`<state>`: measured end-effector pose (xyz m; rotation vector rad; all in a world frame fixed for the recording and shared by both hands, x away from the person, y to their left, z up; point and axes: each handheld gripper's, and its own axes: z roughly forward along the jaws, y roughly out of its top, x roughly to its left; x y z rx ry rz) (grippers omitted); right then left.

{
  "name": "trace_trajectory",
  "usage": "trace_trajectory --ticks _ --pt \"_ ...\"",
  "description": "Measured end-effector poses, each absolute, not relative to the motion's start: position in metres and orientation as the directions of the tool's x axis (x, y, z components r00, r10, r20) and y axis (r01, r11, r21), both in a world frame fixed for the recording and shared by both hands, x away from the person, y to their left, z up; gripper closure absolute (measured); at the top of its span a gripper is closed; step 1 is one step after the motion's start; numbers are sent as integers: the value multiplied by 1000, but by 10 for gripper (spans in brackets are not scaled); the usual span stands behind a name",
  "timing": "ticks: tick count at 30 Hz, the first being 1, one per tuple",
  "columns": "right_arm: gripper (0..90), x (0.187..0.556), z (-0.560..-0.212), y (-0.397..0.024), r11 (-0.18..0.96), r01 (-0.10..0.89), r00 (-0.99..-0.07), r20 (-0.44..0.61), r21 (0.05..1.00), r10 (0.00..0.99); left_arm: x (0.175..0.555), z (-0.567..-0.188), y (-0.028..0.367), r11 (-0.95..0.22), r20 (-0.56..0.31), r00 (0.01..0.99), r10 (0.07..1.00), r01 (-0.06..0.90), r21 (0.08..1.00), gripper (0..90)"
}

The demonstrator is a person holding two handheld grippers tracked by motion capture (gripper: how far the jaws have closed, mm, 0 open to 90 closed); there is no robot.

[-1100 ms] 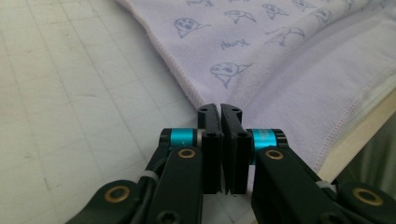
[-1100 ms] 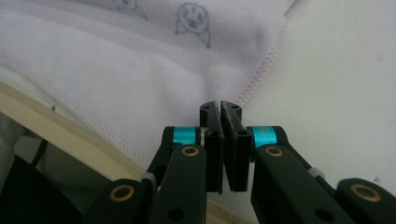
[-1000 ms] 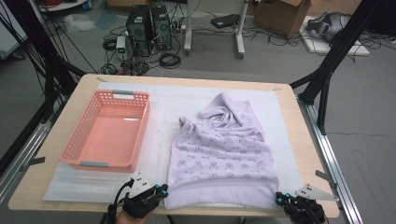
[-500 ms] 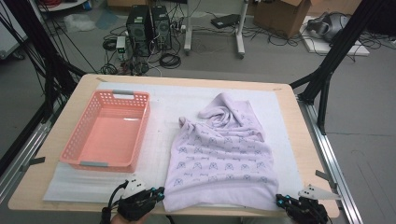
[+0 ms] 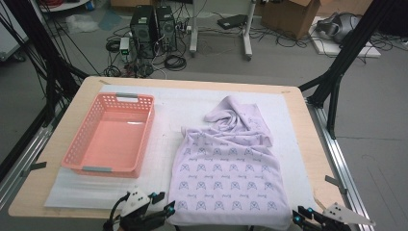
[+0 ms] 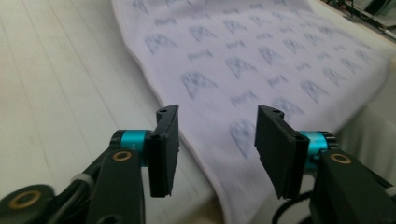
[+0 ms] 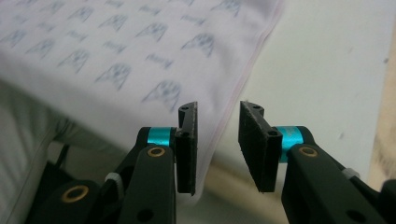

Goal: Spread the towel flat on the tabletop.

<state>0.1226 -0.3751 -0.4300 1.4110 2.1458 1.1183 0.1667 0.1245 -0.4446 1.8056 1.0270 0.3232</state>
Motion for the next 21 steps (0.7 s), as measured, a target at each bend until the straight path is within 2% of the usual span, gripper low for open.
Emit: trace_trajectory --ticks 5,8,9,10,11,12,17,21 --pt "590 156 -439 -369 188 636 -402 114 748 908 207 -452 116 -148 -244 568 786 557 817 453" --pt "609 173 -445 -361 212 646 -401 90 733 912 213 -457 108 -173 -235 581 779 559 811 461" --pt "655 175 -447 -359 229 640 -401 65 733 914 211 -457 105 -197 -203 585 785 546 814 539" --pt "706 175 -447 -358 235 635 -399 52 736 915 208 -457 104 -223 -158 578 801 533 816 655" --pt "803 175 -447 -359 238 631 -409 55 738 911 206 -457 106 -223 -169 580 797 542 810 796" --pt "878 173 -446 -361 234 636 -431 87 735 898 205 -455 109 -217 -190 576 795 562 798 872" --pt "886 143 -441 -366 283 644 -476 82 711 876 178 -453 128 -229 -230 601 765 588 776 881" --pt "884 112 -439 -368 299 654 -499 100 695 861 155 -452 127 -246 -222 639 736 559 792 873"
